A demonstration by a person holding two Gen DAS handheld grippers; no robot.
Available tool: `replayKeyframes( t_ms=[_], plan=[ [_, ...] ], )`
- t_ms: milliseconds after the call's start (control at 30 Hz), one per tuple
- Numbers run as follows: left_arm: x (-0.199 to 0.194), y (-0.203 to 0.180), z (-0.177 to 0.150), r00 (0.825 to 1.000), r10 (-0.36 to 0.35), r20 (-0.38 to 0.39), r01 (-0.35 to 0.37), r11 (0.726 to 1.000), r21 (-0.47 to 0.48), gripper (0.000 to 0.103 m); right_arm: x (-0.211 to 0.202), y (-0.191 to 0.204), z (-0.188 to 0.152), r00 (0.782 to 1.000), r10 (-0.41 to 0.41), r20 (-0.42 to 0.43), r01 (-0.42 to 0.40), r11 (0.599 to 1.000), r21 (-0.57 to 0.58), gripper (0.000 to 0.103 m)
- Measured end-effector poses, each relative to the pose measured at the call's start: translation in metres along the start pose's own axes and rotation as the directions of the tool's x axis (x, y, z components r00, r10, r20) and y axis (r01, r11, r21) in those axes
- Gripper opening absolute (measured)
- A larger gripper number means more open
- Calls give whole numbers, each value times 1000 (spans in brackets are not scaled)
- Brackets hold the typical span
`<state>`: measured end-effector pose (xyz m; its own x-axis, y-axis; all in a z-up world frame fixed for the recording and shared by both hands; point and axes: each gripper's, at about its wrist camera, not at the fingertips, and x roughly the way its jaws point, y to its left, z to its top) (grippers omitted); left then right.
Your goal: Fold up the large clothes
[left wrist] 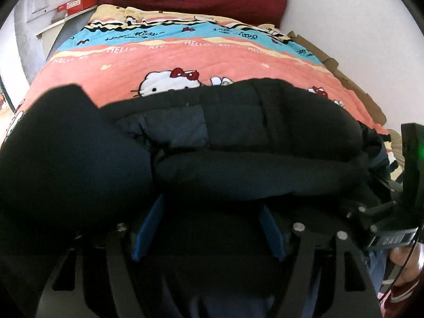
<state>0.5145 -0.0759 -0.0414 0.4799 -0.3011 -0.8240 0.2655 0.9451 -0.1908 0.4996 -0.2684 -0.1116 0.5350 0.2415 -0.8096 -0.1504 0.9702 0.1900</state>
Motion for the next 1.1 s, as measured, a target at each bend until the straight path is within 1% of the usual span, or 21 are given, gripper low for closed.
replayKeyframes(
  t_ms=[67,100,133,167,200,267,300,367,400,500,567,633,667,733,767,800,867,900,967,1067,1100],
  plan=[
    [-1,-4,3,1000,11,-29,-11,1000,0,70,0,1,1,1000,-11,-20,11,1000,-1,103],
    [-5,-5,5,999,9,-49,-9,1000,-1,70,-4,3,2,999,-17,-44,17,1000,-7,102],
    [-10,-4,9,999,-2,-53,2,1000,-4,70,-11,5,5,999,-19,-49,18,1000,-12,102],
    [-19,-3,14,999,-21,-41,21,1000,-6,70,-20,10,9,999,-16,-28,16,1000,-23,102],
    [-27,-2,18,999,-32,-27,32,999,-7,70,-35,13,13,1000,-18,16,19,999,-48,102],
    [-32,4,29,999,-37,-6,37,999,-14,71,-49,17,23,997,-16,77,22,997,-80,102],
    [-29,7,33,999,-31,-15,31,999,-16,71,-45,15,28,998,-26,65,32,996,-87,102],
    [-11,11,34,998,-15,-55,15,1000,1,78,-22,10,32,1000,-31,2,31,995,-90,102],
    [-2,14,33,998,-13,-68,13,1000,-2,79,-8,4,29,1000,-12,-29,10,996,-83,102],
    [9,17,29,998,-16,-63,14,1000,-28,80,9,-11,22,998,52,-29,-52,999,5,103],
    [8,14,29,997,-4,-81,3,1000,-21,80,10,-11,22,998,51,-42,-51,999,8,103],
    [-2,15,30,995,-26,-98,24,999,-29,80,6,-10,24,997,47,-68,-47,999,2,102],
    [-13,18,30,996,-39,-83,37,999,-27,80,-3,-8,25,997,47,-61,-47,999,0,102],
    [-29,26,29,998,-45,-44,44,999,-17,80,-28,-6,24,999,41,-3,-41,998,-36,102],
    [-33,37,28,999,-23,-33,22,999,-26,80,-36,-9,24,999,38,23,-37,998,-49,102],
    [-33,52,26,999,-5,-37,3,998,-59,80,-38,-14,24,999,33,33,-32,998,-50,102],
    [-29,73,21,998,-12,-64,4,992,-129,80,-31,-34,22,999,28,23,-29,999,20,102],
    [-28,80,19,997,-14,-71,3,989,-149,80,-30,-44,20,998,48,27,-50,997,64,102],
    [-30,83,17,997,29,-77,-39,990,-137,80,-32,-56,15,997,56,49,-62,991,122,102],
    [-43,93,18,995,88,-56,-96,978,-182,79,-43,-62,15,997,4,75,-15,988,152,102],
    [-52,95,18,996,85,-27,-88,974,-208,79,-49,-61,16,996,-20,88,6,988,152,102]
  ],
)
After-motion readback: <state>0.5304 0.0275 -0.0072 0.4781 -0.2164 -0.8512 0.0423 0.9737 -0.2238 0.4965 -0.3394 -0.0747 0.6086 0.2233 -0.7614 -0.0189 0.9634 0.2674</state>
